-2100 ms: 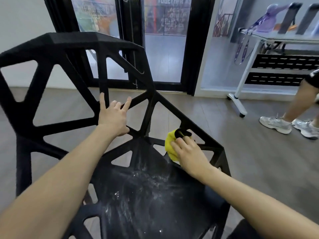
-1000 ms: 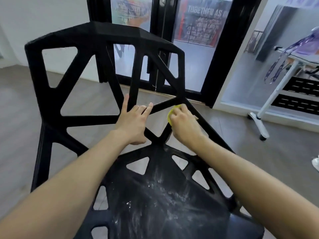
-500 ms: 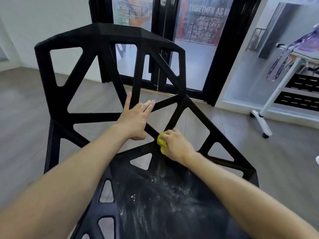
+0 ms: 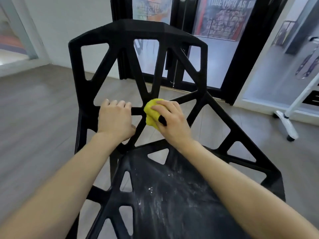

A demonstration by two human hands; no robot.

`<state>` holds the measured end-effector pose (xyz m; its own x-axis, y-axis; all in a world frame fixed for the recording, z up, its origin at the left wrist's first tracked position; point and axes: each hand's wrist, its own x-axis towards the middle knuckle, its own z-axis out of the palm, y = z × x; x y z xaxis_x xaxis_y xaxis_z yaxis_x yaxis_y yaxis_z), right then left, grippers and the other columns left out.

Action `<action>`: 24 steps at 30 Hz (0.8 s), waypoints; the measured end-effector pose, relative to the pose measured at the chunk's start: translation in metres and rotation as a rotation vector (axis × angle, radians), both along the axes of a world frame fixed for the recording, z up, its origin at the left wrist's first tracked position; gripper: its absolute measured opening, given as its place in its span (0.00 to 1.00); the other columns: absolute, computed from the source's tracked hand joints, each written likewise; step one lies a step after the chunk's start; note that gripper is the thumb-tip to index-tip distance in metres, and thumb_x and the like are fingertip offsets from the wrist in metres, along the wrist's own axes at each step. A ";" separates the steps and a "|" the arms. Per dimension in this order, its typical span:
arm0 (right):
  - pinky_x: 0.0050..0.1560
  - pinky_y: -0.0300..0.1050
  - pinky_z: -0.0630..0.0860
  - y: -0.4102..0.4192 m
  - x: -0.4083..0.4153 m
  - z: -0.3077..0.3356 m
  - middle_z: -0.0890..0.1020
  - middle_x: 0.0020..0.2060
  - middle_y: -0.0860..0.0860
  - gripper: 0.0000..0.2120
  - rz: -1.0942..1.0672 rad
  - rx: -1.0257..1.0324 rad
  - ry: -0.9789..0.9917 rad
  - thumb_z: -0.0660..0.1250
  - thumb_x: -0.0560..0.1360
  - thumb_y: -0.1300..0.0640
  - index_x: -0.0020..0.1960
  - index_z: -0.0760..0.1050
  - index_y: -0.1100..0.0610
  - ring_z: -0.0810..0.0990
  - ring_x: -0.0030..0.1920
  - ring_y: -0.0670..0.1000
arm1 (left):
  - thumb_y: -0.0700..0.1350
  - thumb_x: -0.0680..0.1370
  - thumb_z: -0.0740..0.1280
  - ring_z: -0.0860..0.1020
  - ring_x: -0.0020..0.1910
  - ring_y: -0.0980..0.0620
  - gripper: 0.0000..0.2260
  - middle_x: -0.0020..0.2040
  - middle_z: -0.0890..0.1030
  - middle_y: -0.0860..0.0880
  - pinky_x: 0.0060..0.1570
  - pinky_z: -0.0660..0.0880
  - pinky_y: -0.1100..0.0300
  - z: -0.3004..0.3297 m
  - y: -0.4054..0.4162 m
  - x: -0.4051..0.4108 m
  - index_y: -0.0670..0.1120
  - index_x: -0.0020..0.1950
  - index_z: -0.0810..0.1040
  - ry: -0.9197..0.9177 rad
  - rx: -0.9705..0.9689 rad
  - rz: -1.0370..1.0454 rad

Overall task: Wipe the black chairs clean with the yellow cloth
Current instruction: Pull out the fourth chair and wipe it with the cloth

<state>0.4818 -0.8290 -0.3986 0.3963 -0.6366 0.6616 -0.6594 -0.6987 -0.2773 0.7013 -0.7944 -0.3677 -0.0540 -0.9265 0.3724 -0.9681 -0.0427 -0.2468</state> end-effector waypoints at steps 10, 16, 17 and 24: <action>0.66 0.48 0.77 -0.006 0.021 -0.016 0.79 0.64 0.53 0.20 -0.023 -0.046 -0.034 0.79 0.76 0.58 0.67 0.82 0.56 0.75 0.64 0.57 | 0.52 0.69 0.71 0.80 0.52 0.47 0.22 0.51 0.81 0.52 0.57 0.68 0.51 0.007 0.004 -0.001 0.51 0.62 0.78 0.006 -0.024 -0.025; 0.58 0.63 0.81 0.010 -0.055 -0.062 0.77 0.66 0.51 0.20 -0.153 0.154 0.181 0.79 0.76 0.54 0.67 0.82 0.49 0.74 0.63 0.60 | 0.50 0.69 0.71 0.79 0.50 0.49 0.21 0.50 0.80 0.53 0.58 0.69 0.52 0.008 0.004 -0.001 0.51 0.61 0.79 0.033 -0.014 -0.024; 0.59 0.62 0.81 0.011 -0.057 -0.056 0.78 0.65 0.51 0.19 -0.172 0.191 0.169 0.77 0.77 0.53 0.67 0.83 0.49 0.75 0.62 0.59 | 0.50 0.69 0.71 0.79 0.50 0.49 0.20 0.50 0.80 0.53 0.58 0.69 0.52 0.009 0.004 0.000 0.51 0.61 0.78 0.040 -0.016 -0.018; 0.71 0.50 0.74 -0.007 0.008 -0.034 0.75 0.69 0.53 0.21 -0.033 0.050 0.045 0.76 0.77 0.57 0.70 0.81 0.53 0.72 0.68 0.58 | 0.49 0.70 0.72 0.80 0.53 0.48 0.22 0.52 0.81 0.52 0.59 0.69 0.52 0.009 0.005 0.001 0.51 0.64 0.79 0.031 -0.027 -0.037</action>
<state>0.4894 -0.8363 -0.4330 0.4035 -0.6815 0.6105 -0.6943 -0.6626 -0.2808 0.7020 -0.7893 -0.3592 -0.0760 -0.9138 0.3989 -0.9764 -0.0129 -0.2157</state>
